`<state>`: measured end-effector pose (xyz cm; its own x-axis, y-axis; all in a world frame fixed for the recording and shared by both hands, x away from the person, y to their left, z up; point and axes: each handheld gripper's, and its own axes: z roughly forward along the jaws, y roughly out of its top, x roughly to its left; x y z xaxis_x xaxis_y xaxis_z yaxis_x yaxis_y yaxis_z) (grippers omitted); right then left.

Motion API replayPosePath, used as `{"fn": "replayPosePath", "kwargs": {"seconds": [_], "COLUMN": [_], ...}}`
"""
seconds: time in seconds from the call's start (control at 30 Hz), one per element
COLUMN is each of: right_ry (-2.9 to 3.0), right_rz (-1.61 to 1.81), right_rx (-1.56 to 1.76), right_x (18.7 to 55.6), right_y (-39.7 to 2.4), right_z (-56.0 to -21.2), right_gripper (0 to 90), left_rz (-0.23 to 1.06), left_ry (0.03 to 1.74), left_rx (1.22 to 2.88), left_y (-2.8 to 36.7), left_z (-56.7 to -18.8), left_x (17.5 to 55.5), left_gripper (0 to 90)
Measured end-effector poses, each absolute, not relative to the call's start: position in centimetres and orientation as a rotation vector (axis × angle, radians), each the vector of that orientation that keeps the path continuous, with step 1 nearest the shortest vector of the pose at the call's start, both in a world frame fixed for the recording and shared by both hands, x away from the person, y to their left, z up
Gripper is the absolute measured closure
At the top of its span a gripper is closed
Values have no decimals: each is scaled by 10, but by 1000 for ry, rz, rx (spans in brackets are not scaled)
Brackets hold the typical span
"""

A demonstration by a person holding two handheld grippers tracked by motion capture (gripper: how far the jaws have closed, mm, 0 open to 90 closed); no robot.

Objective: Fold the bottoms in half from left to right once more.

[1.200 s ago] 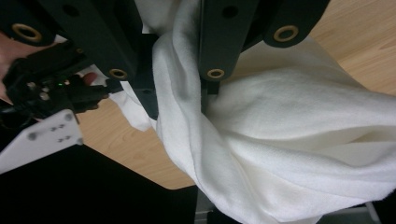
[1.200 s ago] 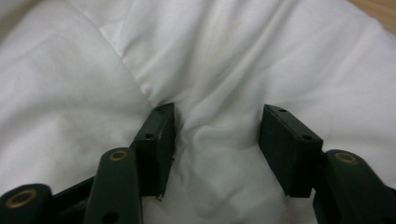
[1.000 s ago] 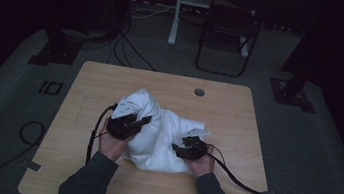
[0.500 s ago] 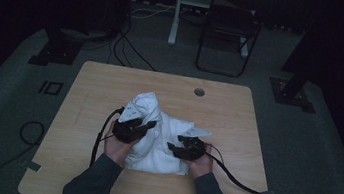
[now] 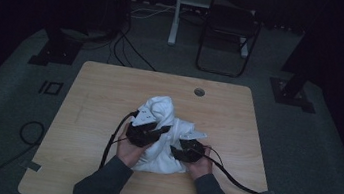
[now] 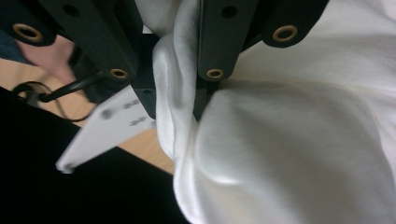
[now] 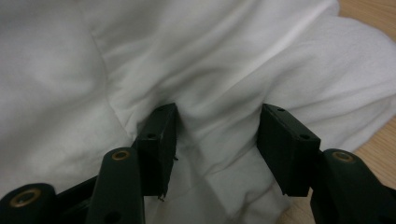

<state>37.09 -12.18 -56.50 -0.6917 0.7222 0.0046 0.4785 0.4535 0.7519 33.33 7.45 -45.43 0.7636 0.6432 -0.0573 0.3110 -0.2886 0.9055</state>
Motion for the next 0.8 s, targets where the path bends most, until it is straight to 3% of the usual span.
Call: {"fn": "replayPosePath", "kwargs": {"seconds": [0.3,0.8], "right_ry": [2373,2183], "right_rz": [1135,1288], "right_rx": [1027,1053], "right_x": [366,351], "right_y": [-154,-210], "right_z": [-559,-509], "right_gripper": [402,355], "left_rz": [299,255], "left_ry": [736,796], "left_rx": [1927,2056], "left_y": [55,22], "left_z": [-493,-543], "left_x": [340,346], "left_gripper": [825,824]}}
